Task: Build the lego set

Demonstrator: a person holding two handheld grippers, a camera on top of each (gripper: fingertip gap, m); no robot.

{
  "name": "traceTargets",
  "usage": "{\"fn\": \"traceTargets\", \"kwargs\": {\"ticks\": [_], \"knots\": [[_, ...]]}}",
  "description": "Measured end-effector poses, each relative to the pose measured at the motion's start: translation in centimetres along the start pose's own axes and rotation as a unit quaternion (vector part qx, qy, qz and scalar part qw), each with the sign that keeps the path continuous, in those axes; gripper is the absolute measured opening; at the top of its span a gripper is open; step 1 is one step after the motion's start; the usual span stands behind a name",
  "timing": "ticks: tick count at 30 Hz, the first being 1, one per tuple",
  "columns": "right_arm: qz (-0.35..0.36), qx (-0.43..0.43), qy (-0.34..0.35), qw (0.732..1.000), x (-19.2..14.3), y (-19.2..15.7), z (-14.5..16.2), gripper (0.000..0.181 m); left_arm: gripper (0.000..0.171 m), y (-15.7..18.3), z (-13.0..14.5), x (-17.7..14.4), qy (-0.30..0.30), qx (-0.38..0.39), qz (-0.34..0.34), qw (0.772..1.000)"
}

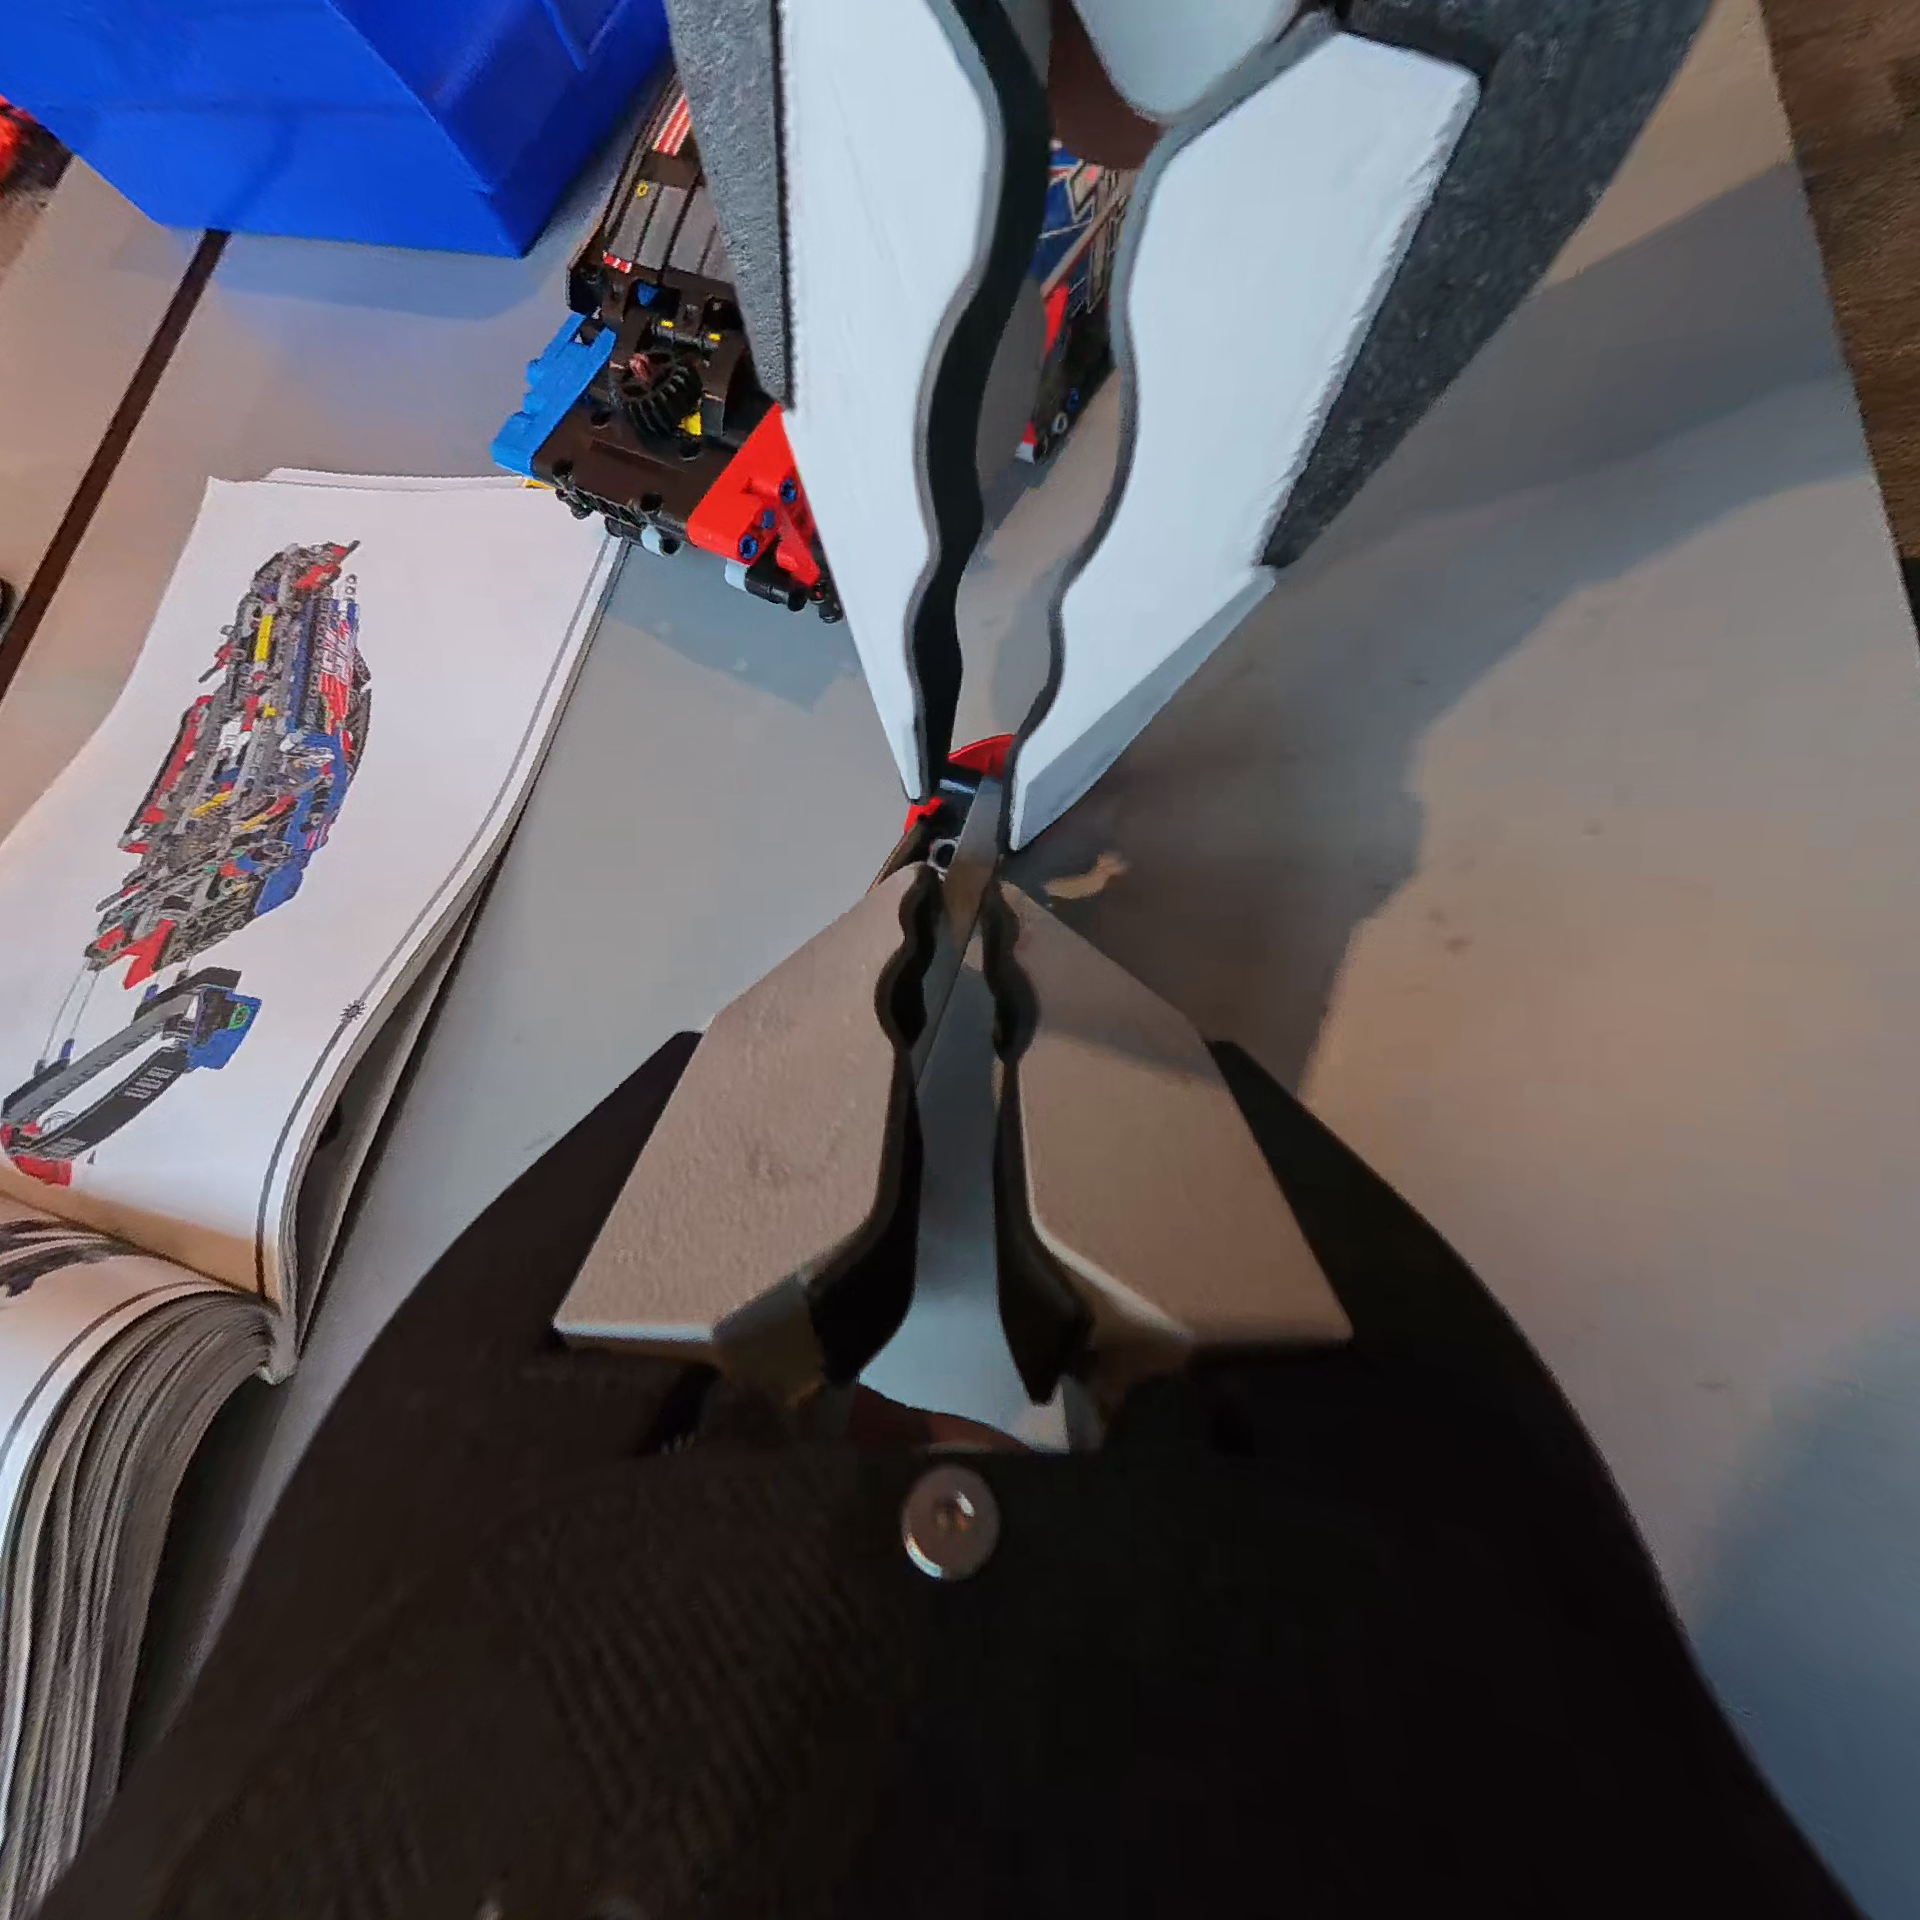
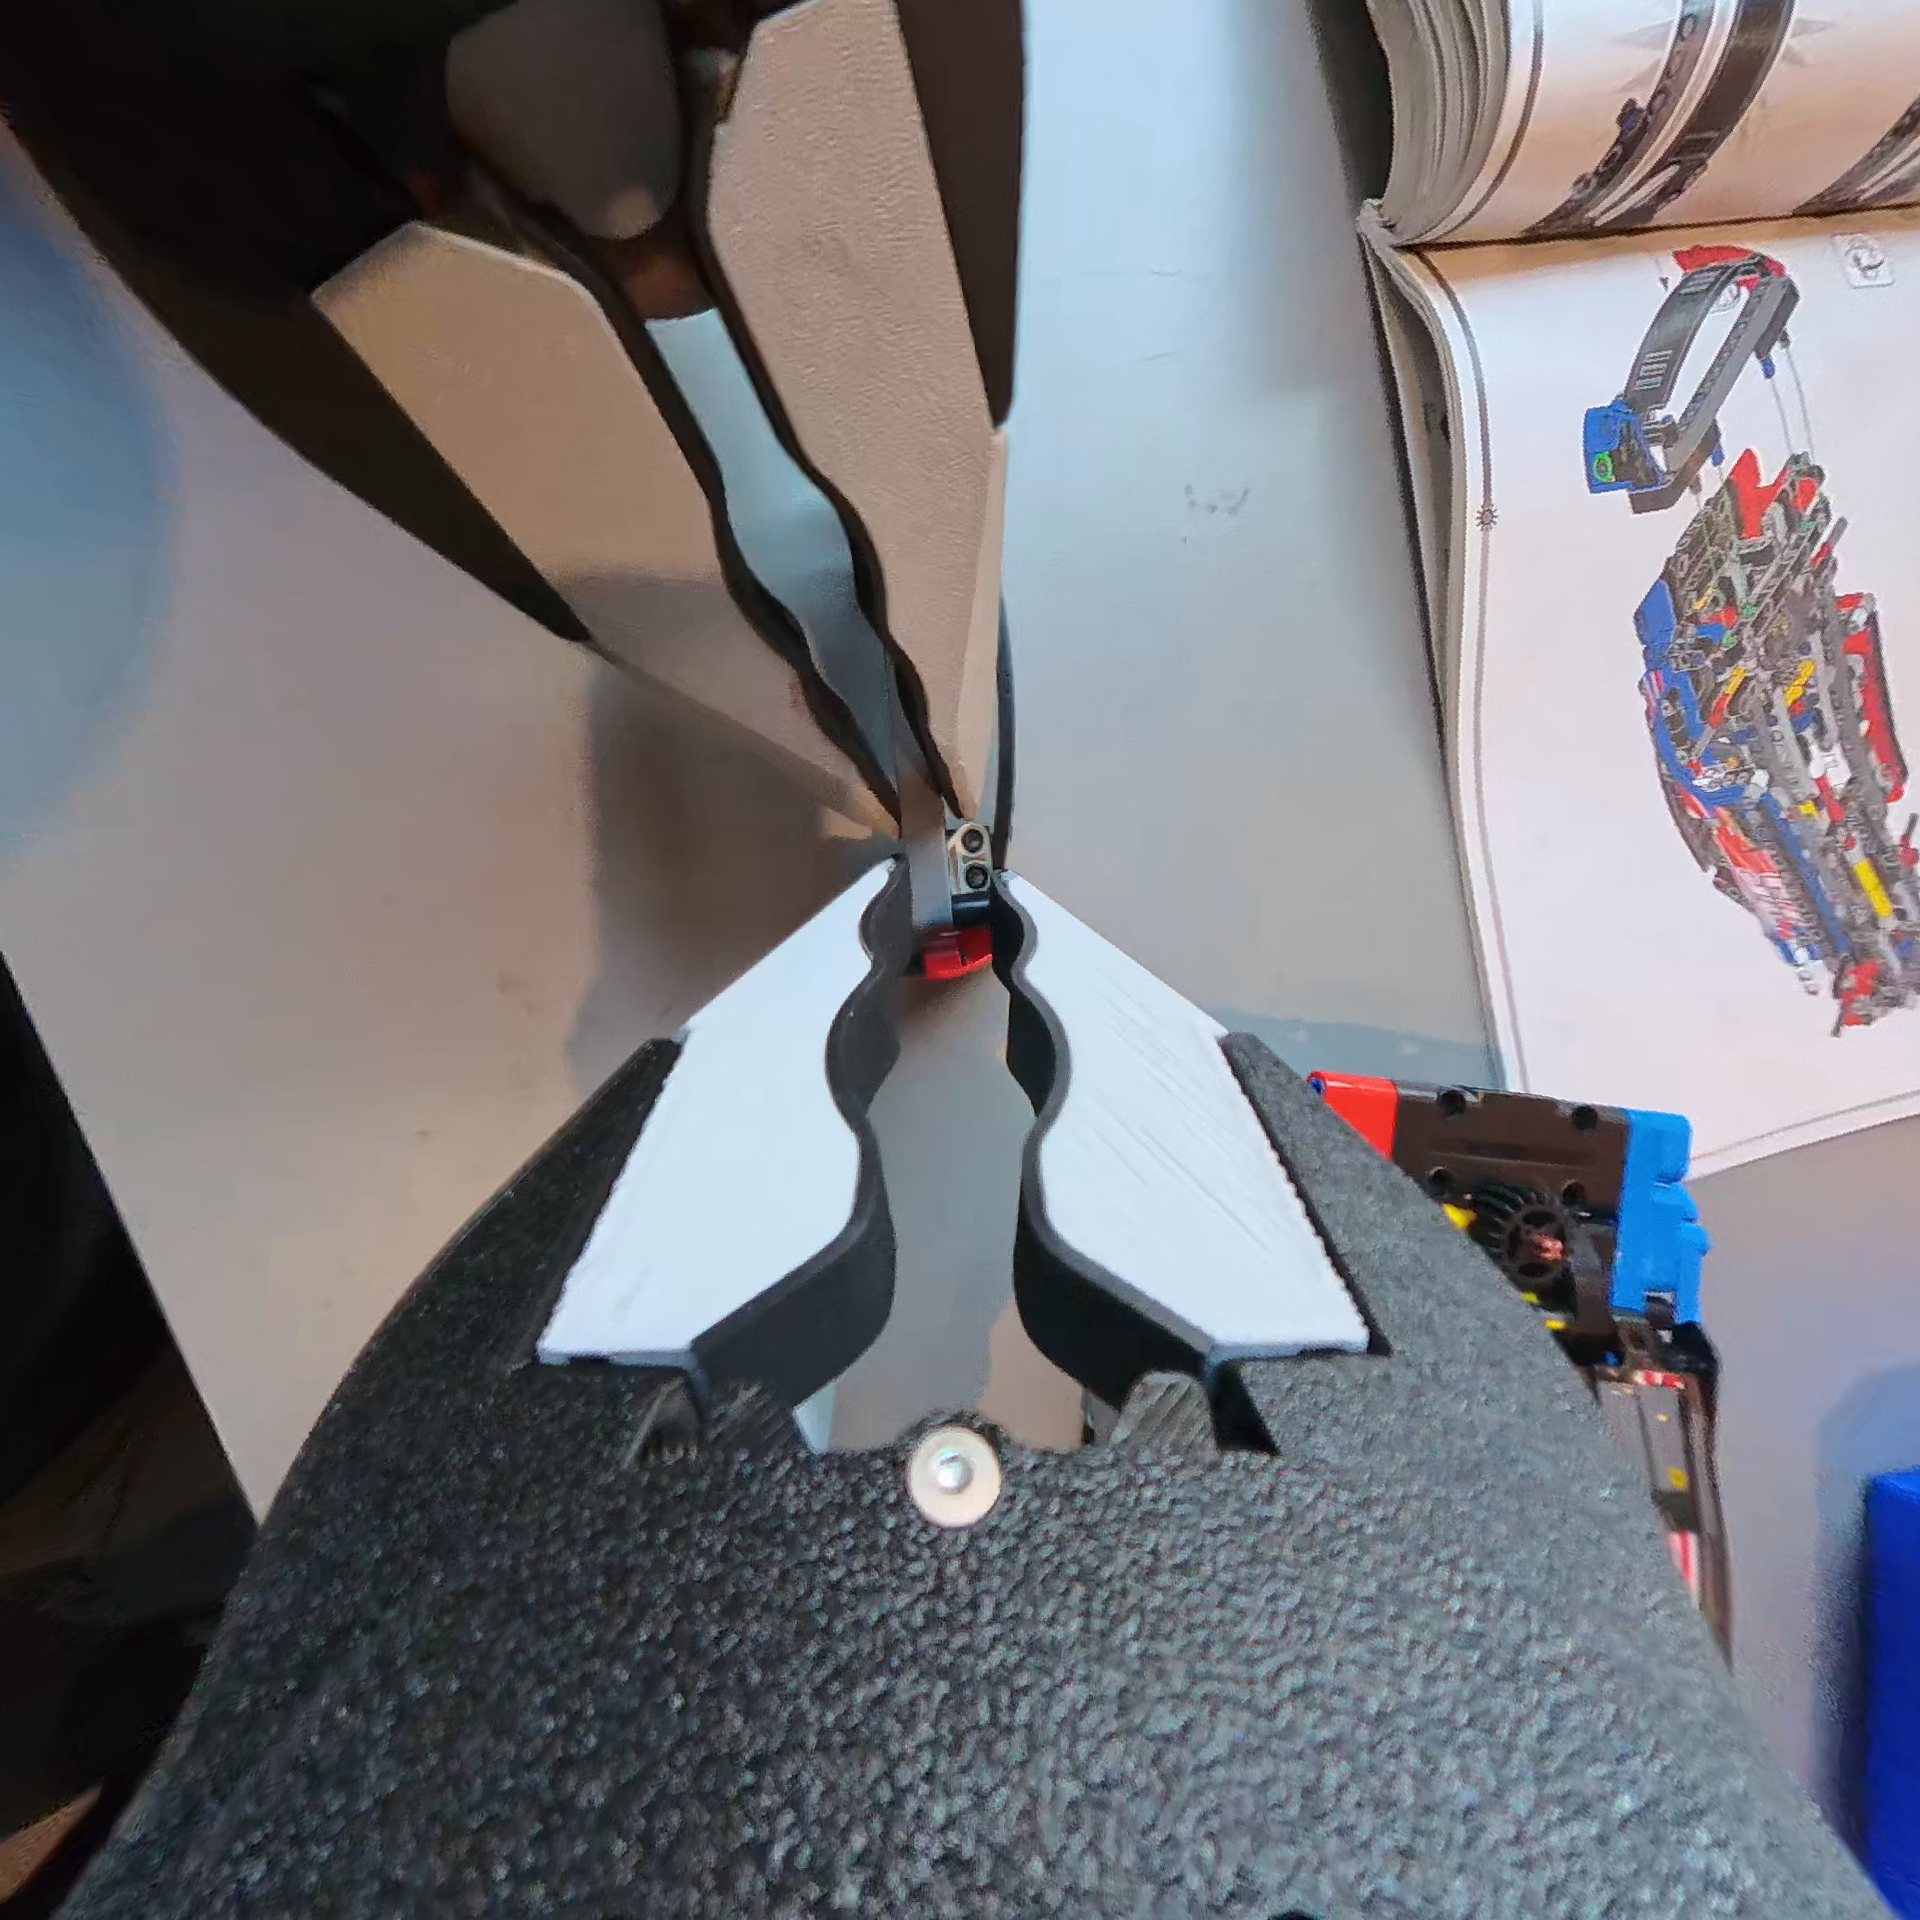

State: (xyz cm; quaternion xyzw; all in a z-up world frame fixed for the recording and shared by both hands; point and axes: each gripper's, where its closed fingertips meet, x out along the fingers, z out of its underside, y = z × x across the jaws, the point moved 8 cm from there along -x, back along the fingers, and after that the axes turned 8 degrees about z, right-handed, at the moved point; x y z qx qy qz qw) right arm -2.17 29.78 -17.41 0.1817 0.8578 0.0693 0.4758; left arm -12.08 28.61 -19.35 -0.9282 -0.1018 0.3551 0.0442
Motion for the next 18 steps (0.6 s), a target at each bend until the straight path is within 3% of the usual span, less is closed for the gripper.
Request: {"fn": "traceTargets", "kwargs": {"ticks": [3, 5, 7, 9, 10, 13, 16, 18], "knots": [[0.001, 0.036, 0.019, 0.999, -0.1, 0.1, 0.2, 0.017, 0.006, 0.0, 0.1, 0.0, 0.002, 0.008, -0.003, 1.0], [0.01, 0.055, 0.04, 0.998, -0.8, 0.4, 0.4, 0.039, 0.006, -0.1, 0.1, 0.0, 0.005, 0.008, 0.0, 1.0], [0.034, 0.076, 0.071, 0.994, -1.8, 1.0, 0.9, 0.026, 0.006, 0.0, 0.1, -0.1, 0.006, 0.013, 0.003, 1.0], [0.068, 0.106, 0.111, 0.986, -2.8, 1.5, 1.6, 0.026, 0.01, 0.0, 0.1, -0.4, -0.002, 0.024, 0.007, 1.0], [0.074, 0.125, 0.124, 0.982, -3.1, 1.6, 2.0, 0.031, 0.021, -0.1, 0.1, -0.8, -0.012, 0.027, 0.009, 1.0], [0.049, 0.182, 0.133, 0.973, -3.4, 1.3, 3.4, 0.047, 0.043, -1.3, 0.1, -3.7, -0.022, 0.002, 0.014, 1.0], [-0.008, 0.215, 0.148, 0.965, -3.1, 0.2, 3.8, 0.048, 0.044, -2.3, 0.1, -7.3, 0.03, -0.048, 0.03, 0.998], [-0.021, 0.216, 0.147, 0.965, -2.3, -0.5, 3.9, 0.049, 0.047, -2.9, 0.7, -9.1, 0.028, -0.068, 0.029, 0.997]]}}
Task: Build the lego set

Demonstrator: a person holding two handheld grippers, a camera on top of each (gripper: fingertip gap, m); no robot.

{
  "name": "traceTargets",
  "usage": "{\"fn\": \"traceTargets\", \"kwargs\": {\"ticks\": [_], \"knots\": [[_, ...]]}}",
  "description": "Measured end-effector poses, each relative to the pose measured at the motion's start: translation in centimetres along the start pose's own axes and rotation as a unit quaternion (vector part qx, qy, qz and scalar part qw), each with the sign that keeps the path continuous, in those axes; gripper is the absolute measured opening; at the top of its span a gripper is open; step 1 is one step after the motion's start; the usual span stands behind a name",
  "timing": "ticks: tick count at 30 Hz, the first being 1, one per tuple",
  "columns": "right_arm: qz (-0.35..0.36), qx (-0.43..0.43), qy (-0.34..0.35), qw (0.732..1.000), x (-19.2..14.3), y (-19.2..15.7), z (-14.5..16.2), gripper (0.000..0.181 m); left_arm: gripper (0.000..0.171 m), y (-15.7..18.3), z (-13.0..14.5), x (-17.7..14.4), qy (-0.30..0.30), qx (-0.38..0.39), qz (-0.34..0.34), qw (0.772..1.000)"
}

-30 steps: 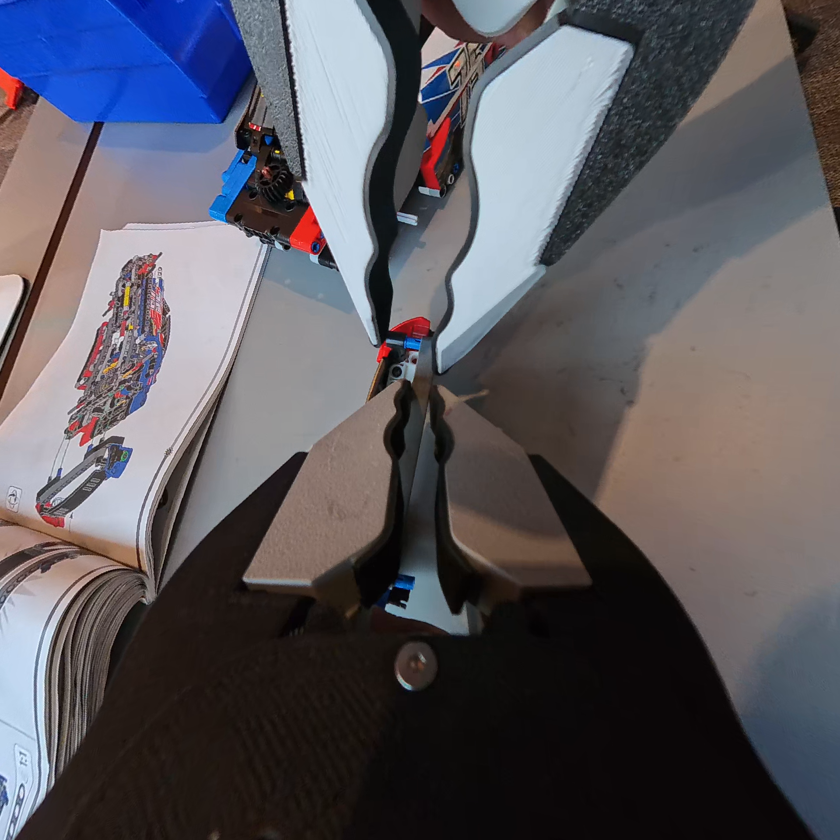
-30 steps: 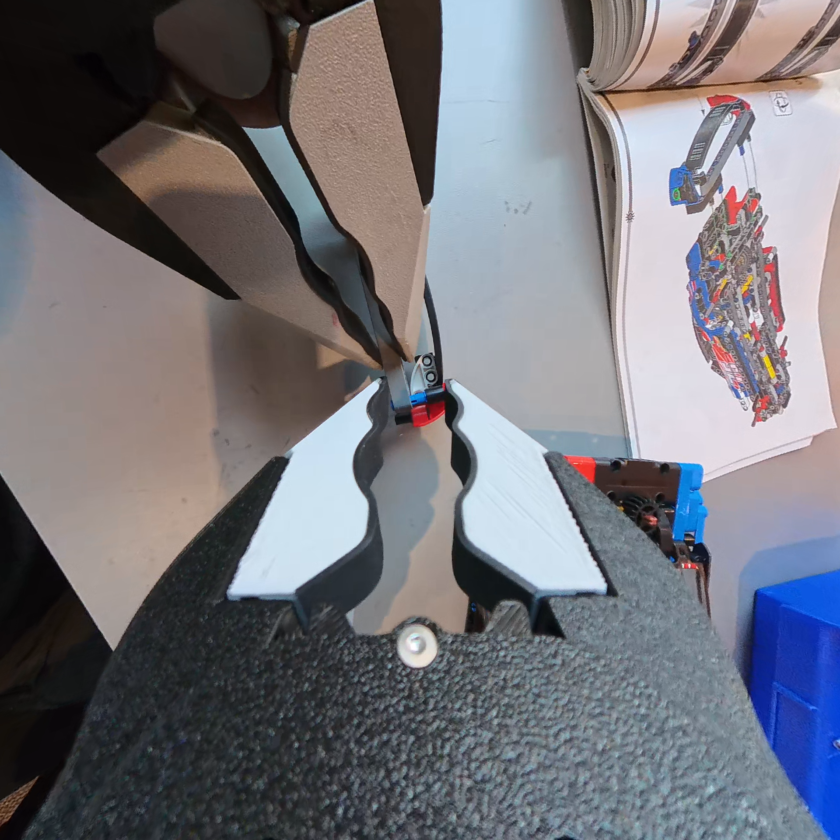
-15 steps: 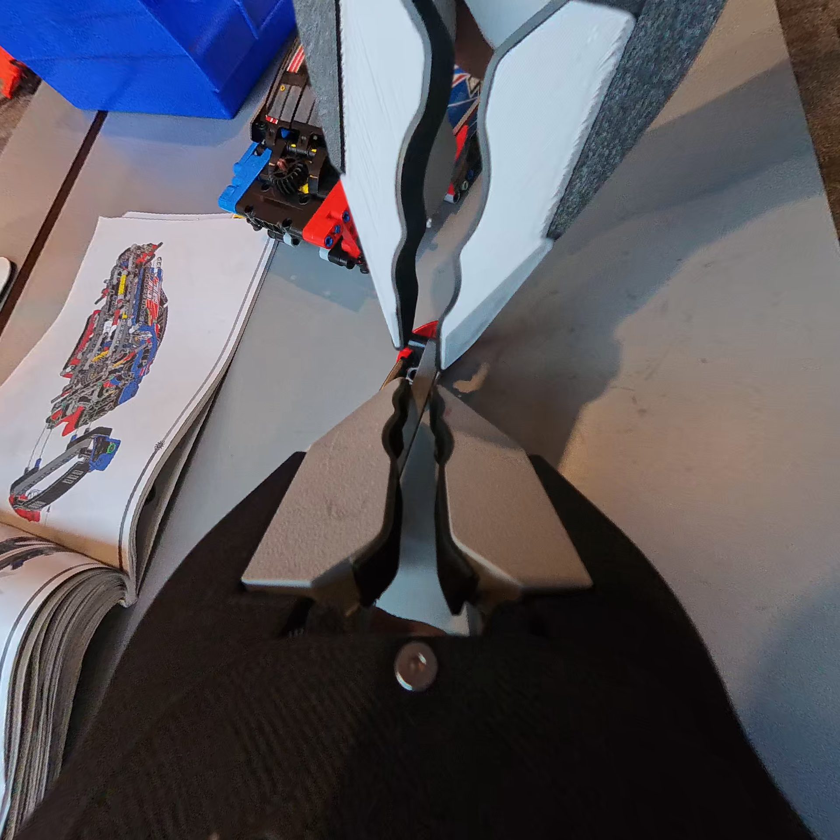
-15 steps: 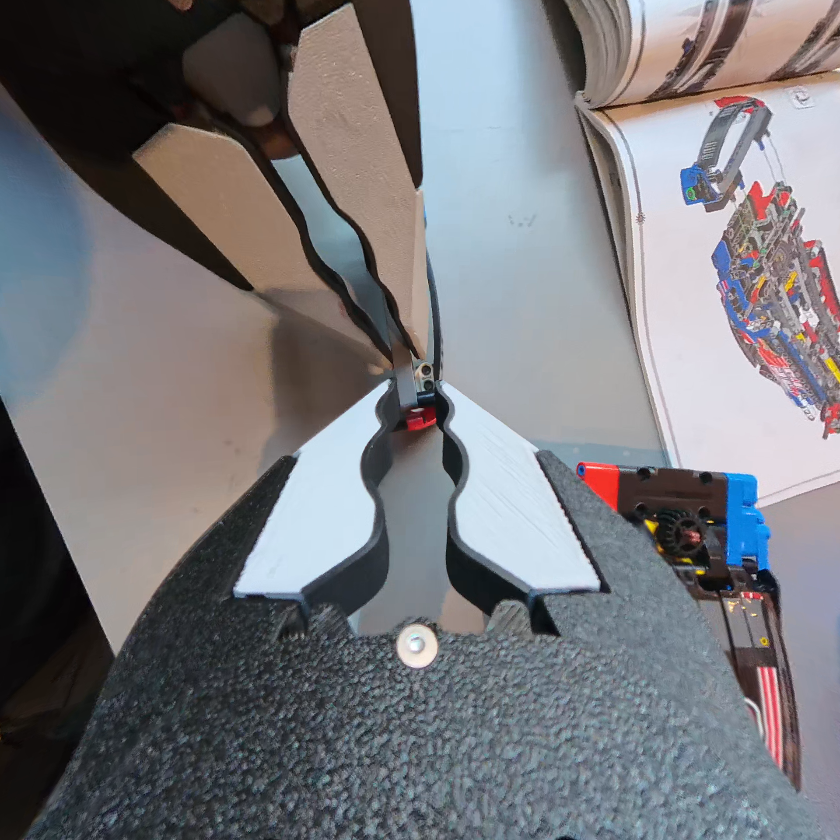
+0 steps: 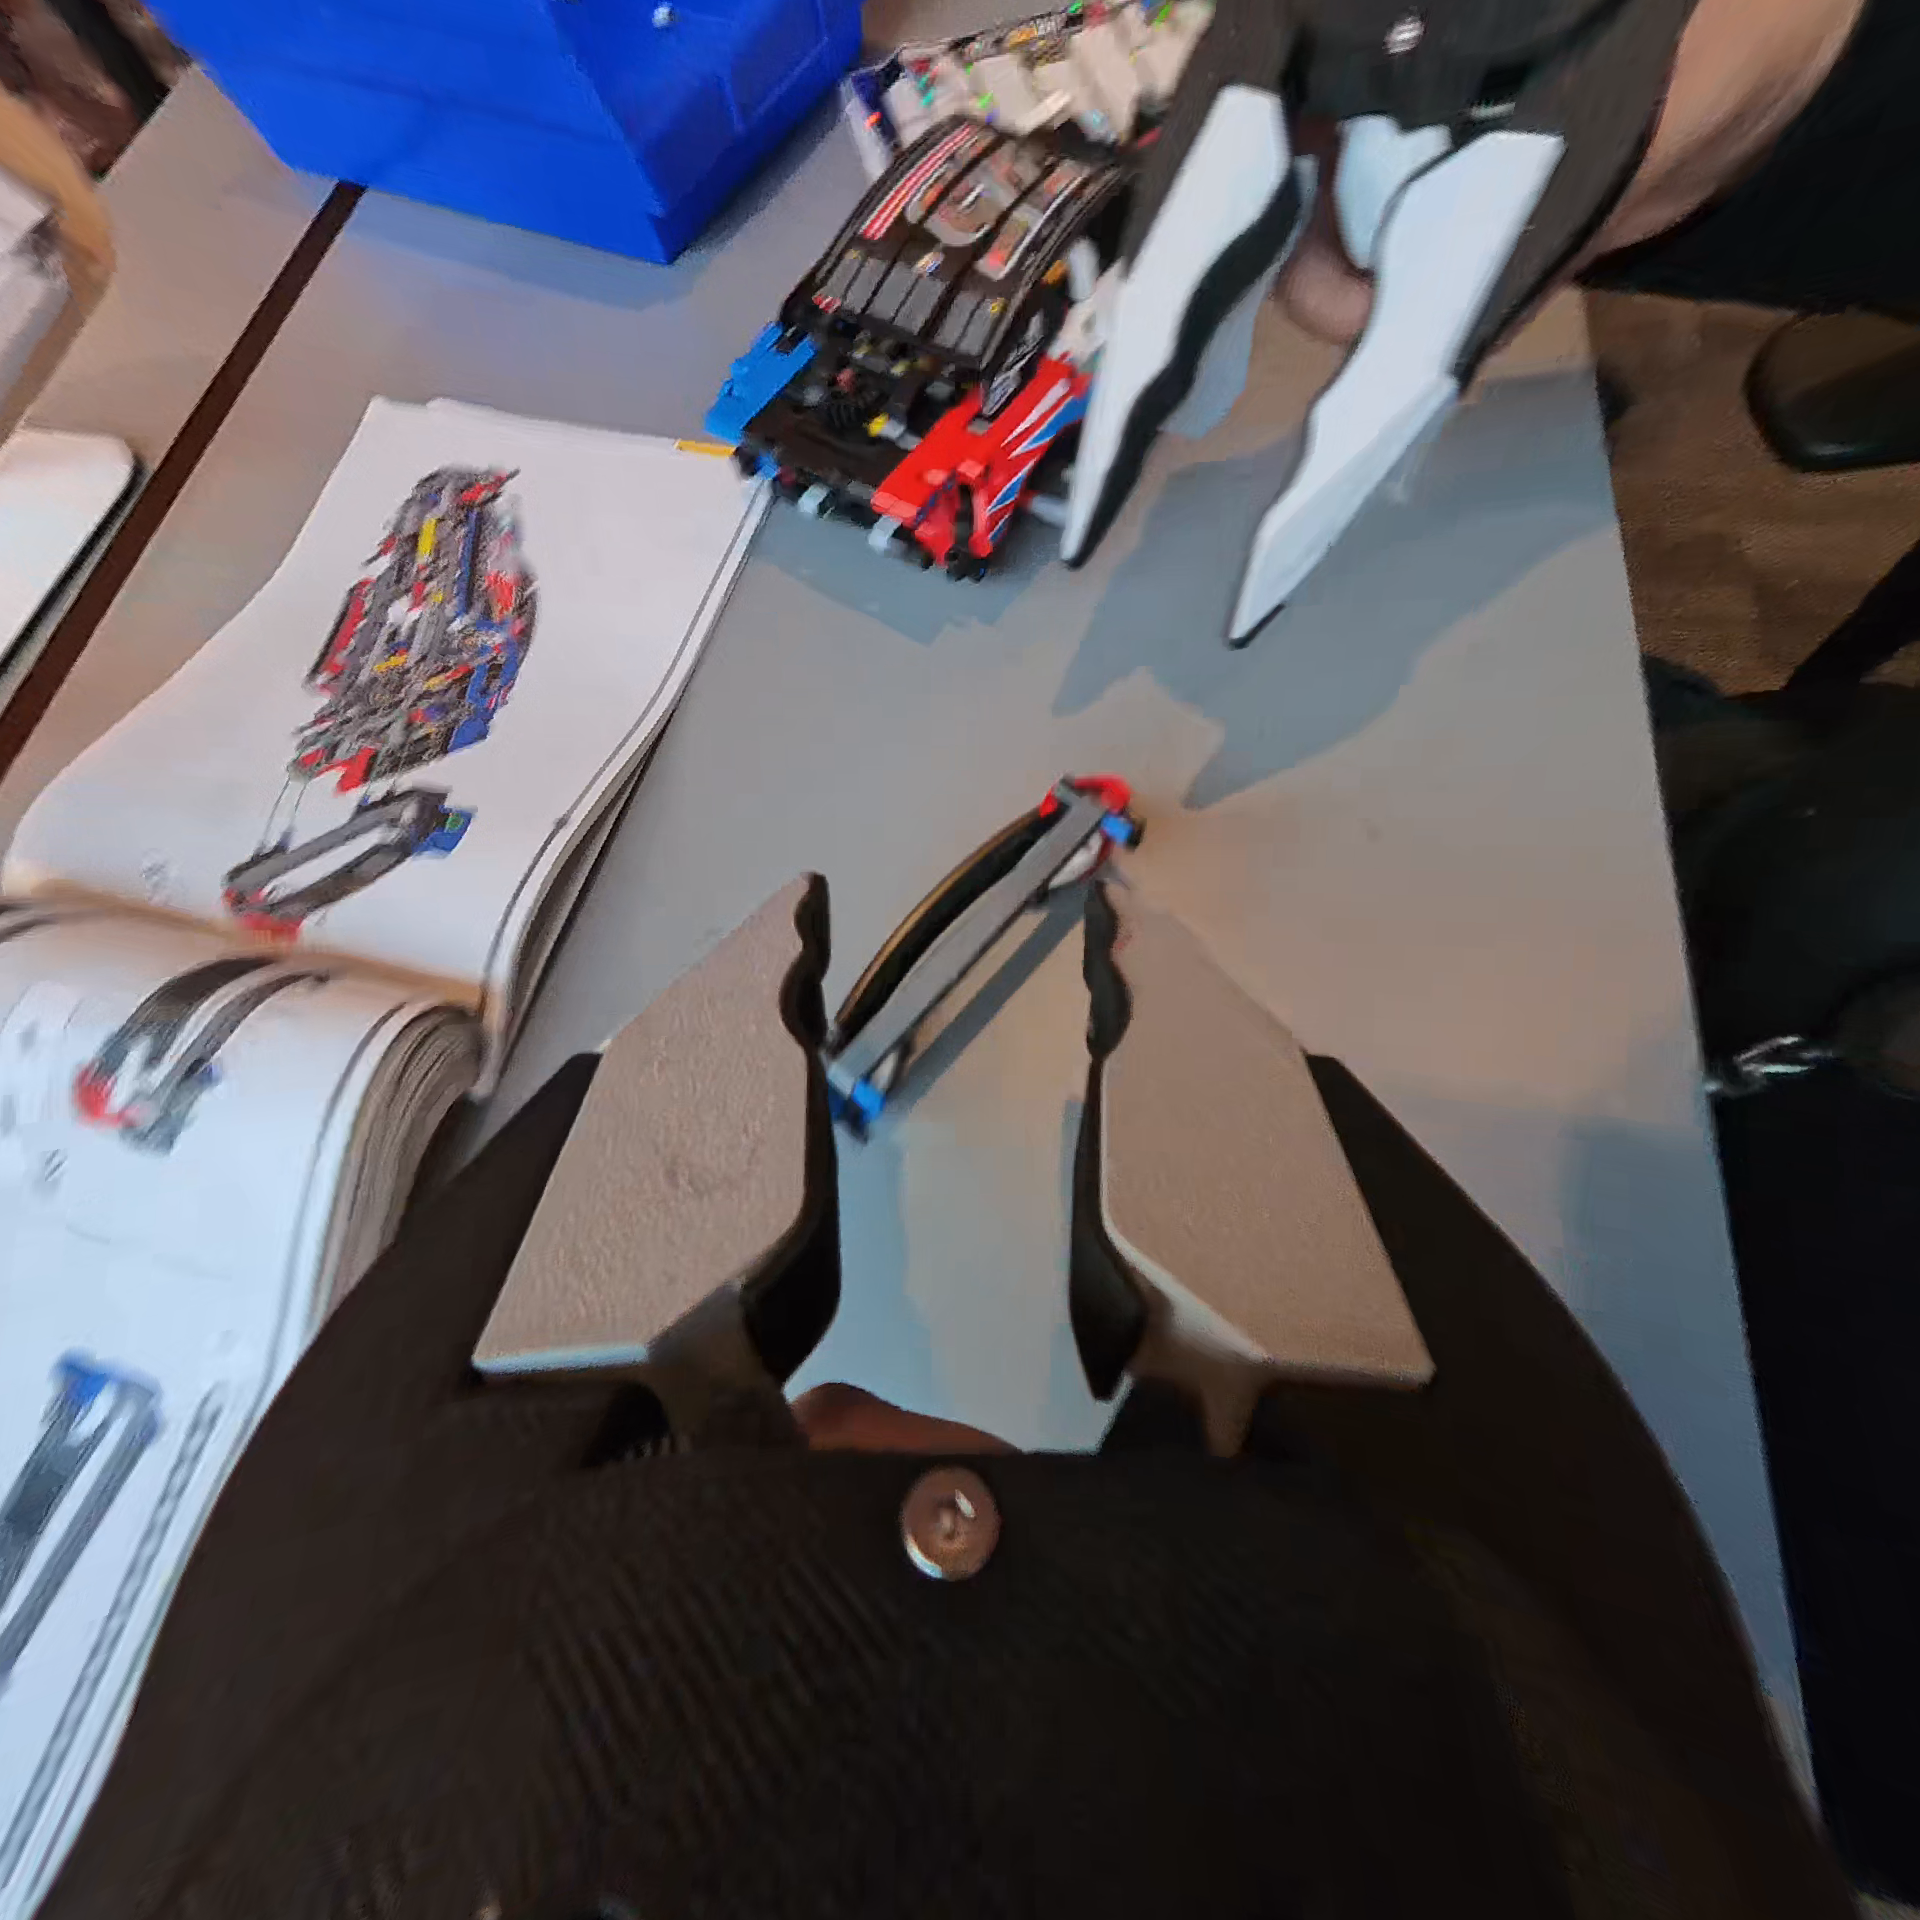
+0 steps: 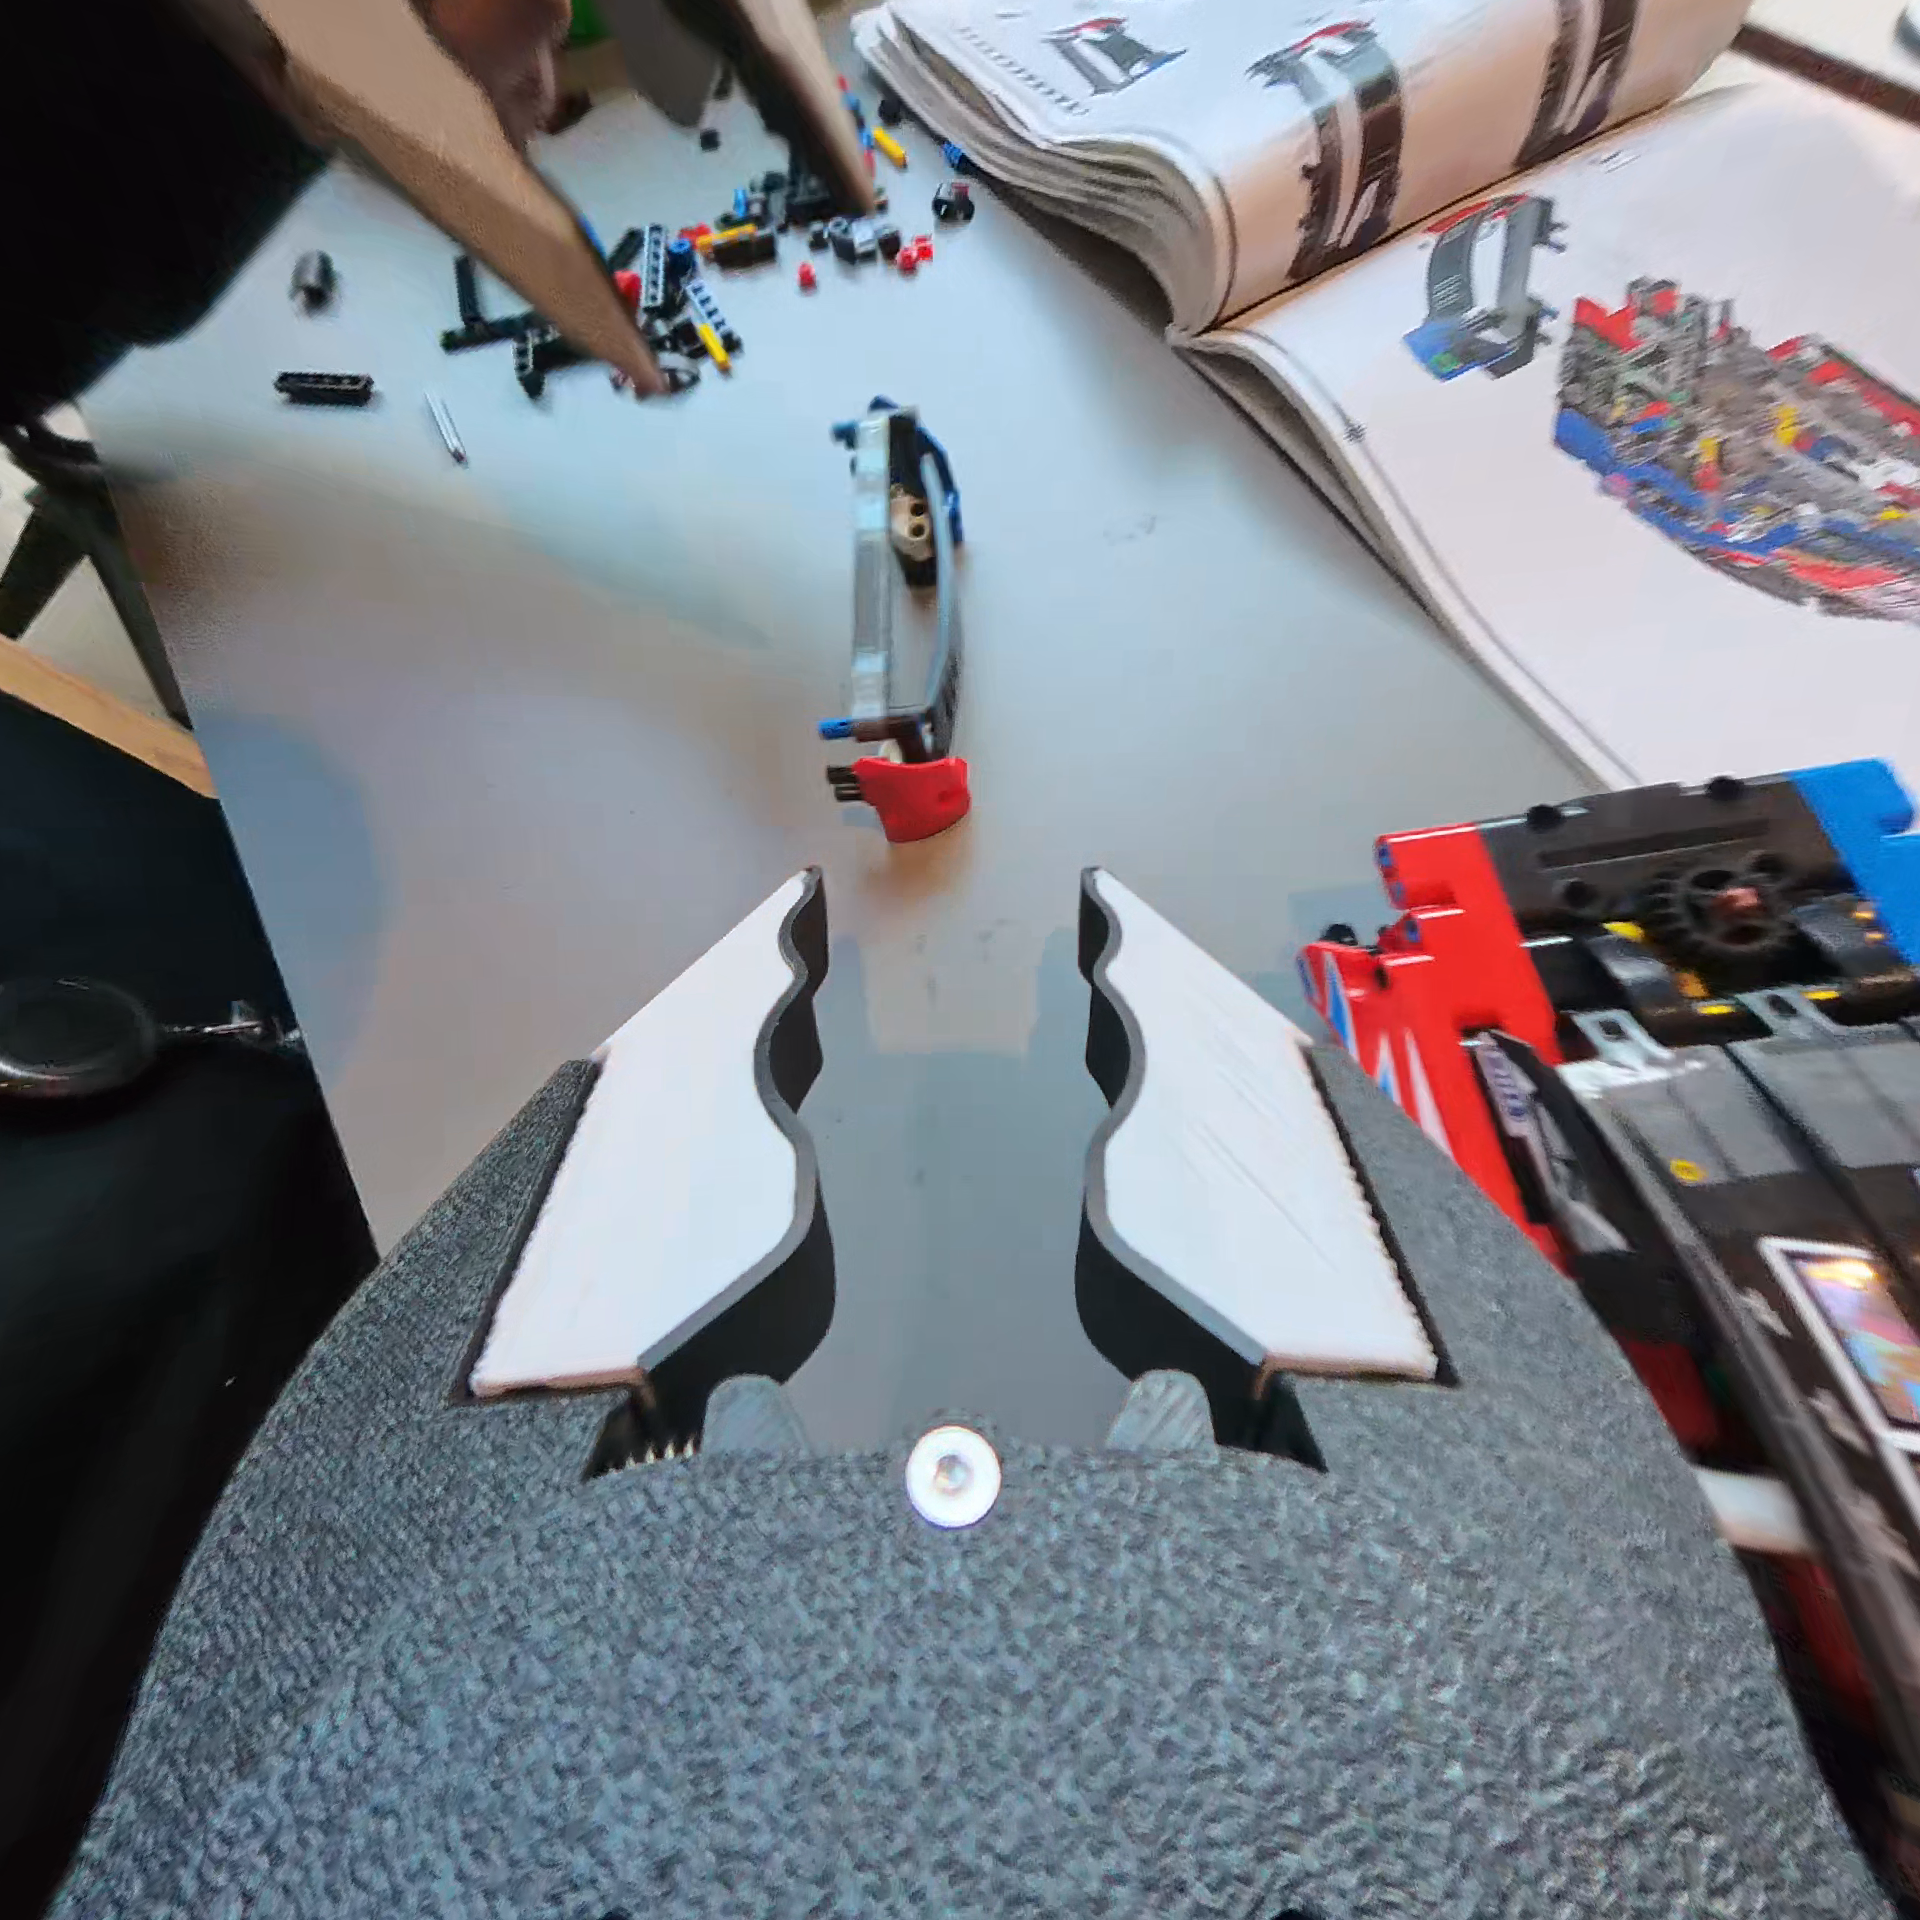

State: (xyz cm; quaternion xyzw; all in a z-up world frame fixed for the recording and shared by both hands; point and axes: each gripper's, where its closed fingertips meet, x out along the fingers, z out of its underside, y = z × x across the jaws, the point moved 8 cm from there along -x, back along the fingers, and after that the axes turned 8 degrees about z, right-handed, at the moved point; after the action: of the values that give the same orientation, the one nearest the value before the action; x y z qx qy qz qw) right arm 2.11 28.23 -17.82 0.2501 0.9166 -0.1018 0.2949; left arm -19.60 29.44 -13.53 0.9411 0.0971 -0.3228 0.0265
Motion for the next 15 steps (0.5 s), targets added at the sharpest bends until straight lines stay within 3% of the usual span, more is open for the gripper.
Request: {"fn": "traceTargets", "kwargs": {"ticks": [4, 11, 13, 15], "knots": [[-0.005, 0.007, -0.016, 1.0, 1.9, -1.0, 0.9, 0.052, 0.052, -1.8, 2.5, -1.6, -0.059, -0.051, -0.072, 0.994], [-0.007, -0.023, -0.024, 0.999, 4.4, -2.1, 0.3, 0.058, 0.057, -2.3, 6.0, 1.0, -0.084, -0.111, -0.08, 0.987], [-0.012, -0.026, -0.03, 0.999, 5.2, -2.0, 0.1, 0.058, 0.053, -2.2, 6.1, 1.9, -0.08, -0.112, -0.071, 0.988], [-0.008, -0.04, -0.037, 0.998, 5.9, -1.9, 0.1, 0.048, 0.045, -1.9, 6.0, 2.5, -0.086, -0.109, -0.067, 0.988]]}}
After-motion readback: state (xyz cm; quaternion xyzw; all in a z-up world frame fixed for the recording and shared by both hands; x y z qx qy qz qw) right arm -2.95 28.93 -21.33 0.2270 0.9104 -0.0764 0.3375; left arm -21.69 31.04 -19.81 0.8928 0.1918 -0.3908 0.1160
